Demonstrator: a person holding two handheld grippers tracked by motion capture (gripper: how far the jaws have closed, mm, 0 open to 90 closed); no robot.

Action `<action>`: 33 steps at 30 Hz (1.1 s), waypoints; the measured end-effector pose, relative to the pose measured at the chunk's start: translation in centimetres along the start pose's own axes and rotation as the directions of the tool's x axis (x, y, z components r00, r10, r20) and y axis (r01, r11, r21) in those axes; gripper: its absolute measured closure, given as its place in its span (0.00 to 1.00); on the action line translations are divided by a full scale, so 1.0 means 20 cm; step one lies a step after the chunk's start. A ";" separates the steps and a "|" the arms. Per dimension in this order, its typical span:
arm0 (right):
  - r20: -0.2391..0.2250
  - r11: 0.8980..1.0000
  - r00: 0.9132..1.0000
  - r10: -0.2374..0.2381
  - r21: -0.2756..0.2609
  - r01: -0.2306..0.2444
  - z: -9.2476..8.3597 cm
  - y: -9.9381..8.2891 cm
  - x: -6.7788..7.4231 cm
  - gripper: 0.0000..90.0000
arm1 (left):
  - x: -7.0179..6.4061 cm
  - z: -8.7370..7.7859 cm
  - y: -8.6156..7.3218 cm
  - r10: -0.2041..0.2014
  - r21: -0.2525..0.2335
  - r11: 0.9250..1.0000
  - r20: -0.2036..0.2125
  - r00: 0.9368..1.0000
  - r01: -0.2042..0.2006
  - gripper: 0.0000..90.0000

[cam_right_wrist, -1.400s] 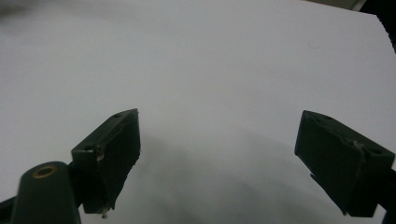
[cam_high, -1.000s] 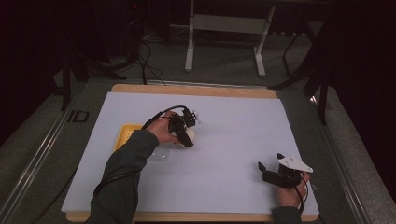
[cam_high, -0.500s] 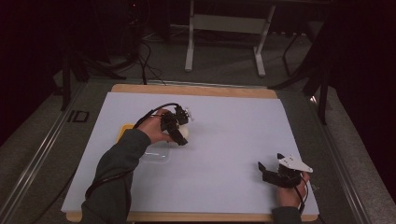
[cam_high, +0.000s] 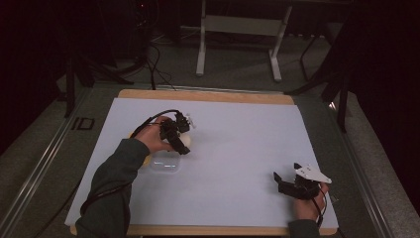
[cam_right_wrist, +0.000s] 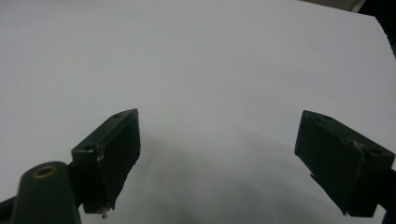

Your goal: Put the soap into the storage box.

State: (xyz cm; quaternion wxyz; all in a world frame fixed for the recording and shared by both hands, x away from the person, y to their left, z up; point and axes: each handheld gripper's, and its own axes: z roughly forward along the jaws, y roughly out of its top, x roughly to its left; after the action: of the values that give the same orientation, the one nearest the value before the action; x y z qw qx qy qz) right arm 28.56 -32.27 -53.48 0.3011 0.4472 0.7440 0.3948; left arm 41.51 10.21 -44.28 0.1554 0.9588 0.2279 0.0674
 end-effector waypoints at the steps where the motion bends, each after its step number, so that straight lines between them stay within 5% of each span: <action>1: 0.000 1.000 1.000 0.000 0.000 0.000 0.00 0.00 0.00 0.16 | 0.00 0.00 -0.01 -0.003 0.002 1.000 -0.002 1.000 0.003 0.27; 33: 0.001 1.000 1.000 -0.001 0.000 0.001 0.00 0.00 0.00 0.16 | 0.11 -0.06 -0.18 -0.103 0.003 0.995 -0.038 0.994 0.103 0.27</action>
State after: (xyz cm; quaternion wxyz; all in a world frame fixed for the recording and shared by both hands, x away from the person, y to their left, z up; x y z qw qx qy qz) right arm 28.55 -32.27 -53.47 0.3017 0.4468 0.7442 0.3945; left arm 41.80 14.58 -44.26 0.1517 0.9448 0.2802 0.0768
